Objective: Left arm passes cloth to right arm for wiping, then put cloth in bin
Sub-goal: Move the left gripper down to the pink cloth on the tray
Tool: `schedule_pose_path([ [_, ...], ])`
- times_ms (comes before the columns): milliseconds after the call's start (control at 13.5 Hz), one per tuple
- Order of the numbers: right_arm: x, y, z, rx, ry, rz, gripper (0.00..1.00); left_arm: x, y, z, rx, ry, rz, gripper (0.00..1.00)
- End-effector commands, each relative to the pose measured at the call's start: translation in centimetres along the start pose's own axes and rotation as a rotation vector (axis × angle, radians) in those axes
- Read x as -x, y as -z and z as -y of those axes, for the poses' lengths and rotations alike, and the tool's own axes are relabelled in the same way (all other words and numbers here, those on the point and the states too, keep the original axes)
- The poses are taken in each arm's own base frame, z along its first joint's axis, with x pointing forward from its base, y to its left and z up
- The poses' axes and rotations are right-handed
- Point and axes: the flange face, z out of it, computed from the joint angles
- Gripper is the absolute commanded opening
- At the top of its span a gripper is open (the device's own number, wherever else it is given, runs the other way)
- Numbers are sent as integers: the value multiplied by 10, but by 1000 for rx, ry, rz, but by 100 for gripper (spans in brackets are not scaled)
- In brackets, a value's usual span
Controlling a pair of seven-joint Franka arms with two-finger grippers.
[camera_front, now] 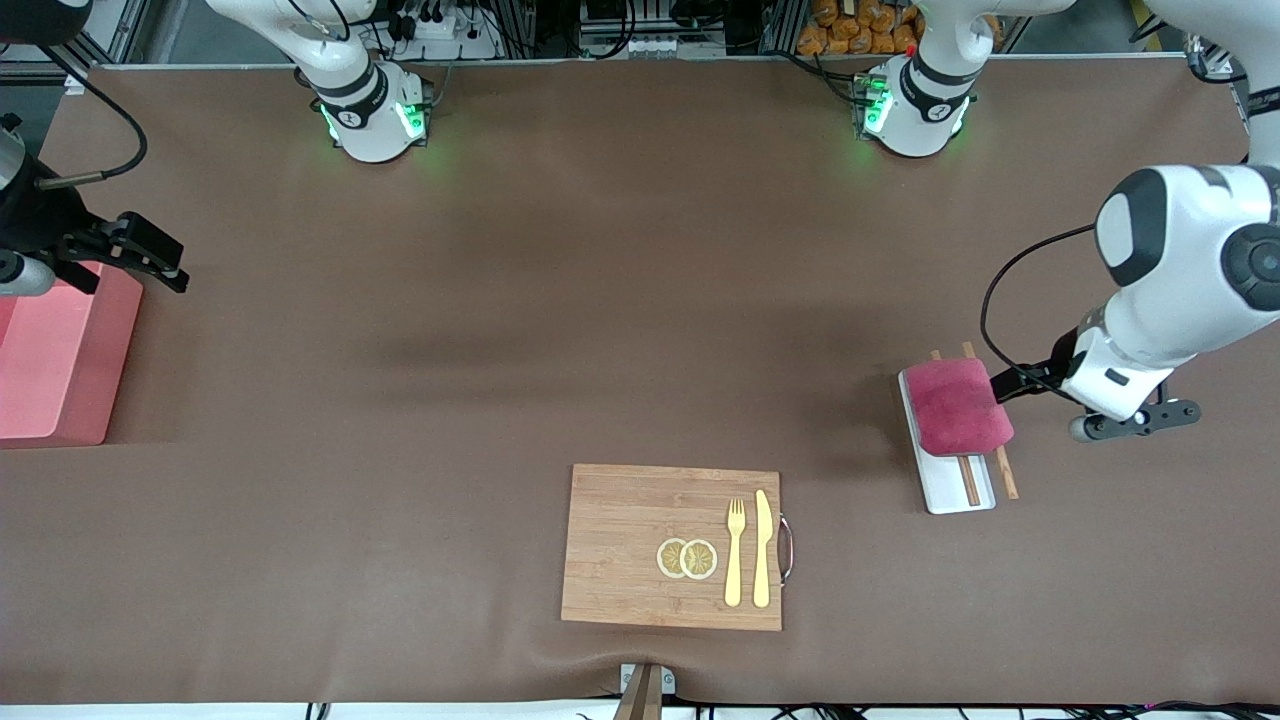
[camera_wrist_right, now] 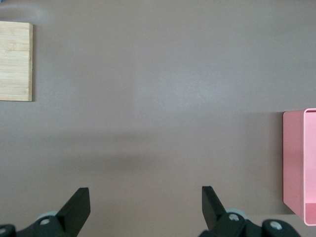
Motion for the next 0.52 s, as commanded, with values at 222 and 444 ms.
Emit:
schedule_pose_path([
  [222,-1,0,-8,-6,-2,5,100,-5,-56,-4,-36,-9,50,94],
  [444,-2,-2,-8,-7,0,10,100,-2,-76,-3,-44,-8,86,81],
])
